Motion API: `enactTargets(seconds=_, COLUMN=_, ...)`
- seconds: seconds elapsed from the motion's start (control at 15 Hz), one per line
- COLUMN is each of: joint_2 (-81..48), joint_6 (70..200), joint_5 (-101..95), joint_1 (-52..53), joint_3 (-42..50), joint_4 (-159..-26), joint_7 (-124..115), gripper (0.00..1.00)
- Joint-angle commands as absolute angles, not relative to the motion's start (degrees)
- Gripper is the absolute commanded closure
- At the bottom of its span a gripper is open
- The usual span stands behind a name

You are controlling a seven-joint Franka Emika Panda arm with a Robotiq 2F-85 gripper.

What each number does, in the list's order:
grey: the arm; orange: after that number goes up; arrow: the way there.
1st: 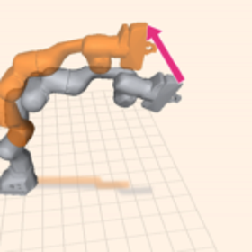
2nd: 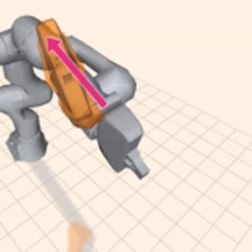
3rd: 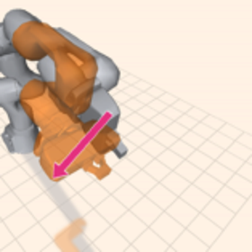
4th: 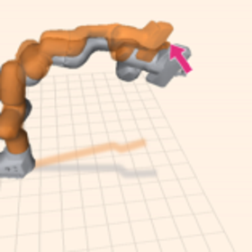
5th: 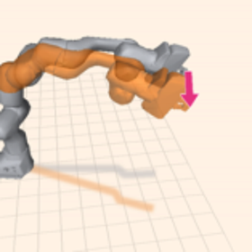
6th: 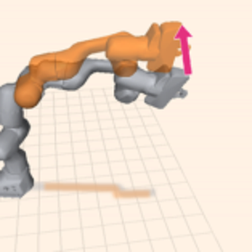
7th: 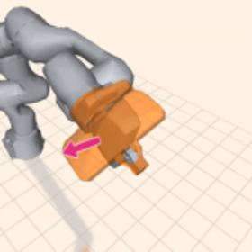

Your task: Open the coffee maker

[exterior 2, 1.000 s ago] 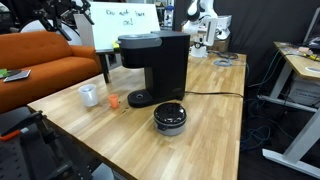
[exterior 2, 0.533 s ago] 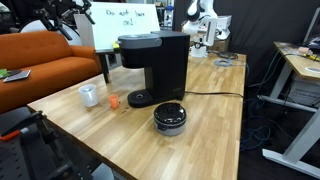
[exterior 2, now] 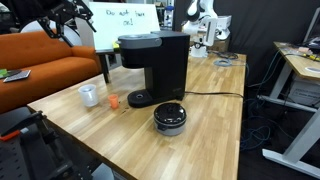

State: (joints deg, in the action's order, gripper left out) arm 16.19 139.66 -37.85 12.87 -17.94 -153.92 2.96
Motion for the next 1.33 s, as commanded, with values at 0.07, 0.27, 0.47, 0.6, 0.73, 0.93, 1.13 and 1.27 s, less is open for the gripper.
enactTargets(seconds=0.07, joint_2=13.0, joint_6=139.6, joint_5=-46.9, joint_1=12.4, joint_3=-18.2, joint_4=-151.6, joint_7=5.4, gripper=0.09)
enactTargets(seconds=0.27, joint_2=10.9, joint_6=139.6, joint_5=-51.9, joint_1=12.9, joint_3=-17.7, joint_4=-150.6, joint_7=4.9, gripper=0.41)
enactTargets(seconds=0.47, joint_2=8.6, joint_6=139.5, joint_5=-53.1, joint_1=13.2, joint_3=-17.5, joint_4=-150.4, joint_7=1.9, gripper=0.63)
enactTargets(seconds=0.6, joint_2=7.4, joint_6=139.2, joint_5=-53.2, joint_1=13.0, joint_3=-17.3, joint_4=-150.4, joint_7=-0.8, gripper=0.76)
enactTargets(seconds=0.73, joint_2=6.3, joint_6=139.1, joint_5=-53.4, joint_1=12.7, joint_3=-16.8, joint_4=-149.9, joint_7=-3.1, gripper=0.92)
enactTargets(seconds=0.93, joint_2=4.7, joint_6=139.4, joint_5=-53.4, joint_1=12.3, joint_3=-15.6, joint_4=-148.3, joint_7=-5.8, gripper=1.0)
enactTargets(seconds=1.13, joint_2=2.9, joint_6=139.8, joint_5=-53.6, joint_1=12.2, joint_3=-14.7, joint_4=-146.1, joint_7=-7.6, gripper=1.0)
enactTargets(seconds=1.27, joint_2=1.3, joint_6=140.1, joint_5=-54.0, joint_1=12.3, joint_3=-14.3, joint_4=-145.0, joint_7=-8.8, gripper=1.0)
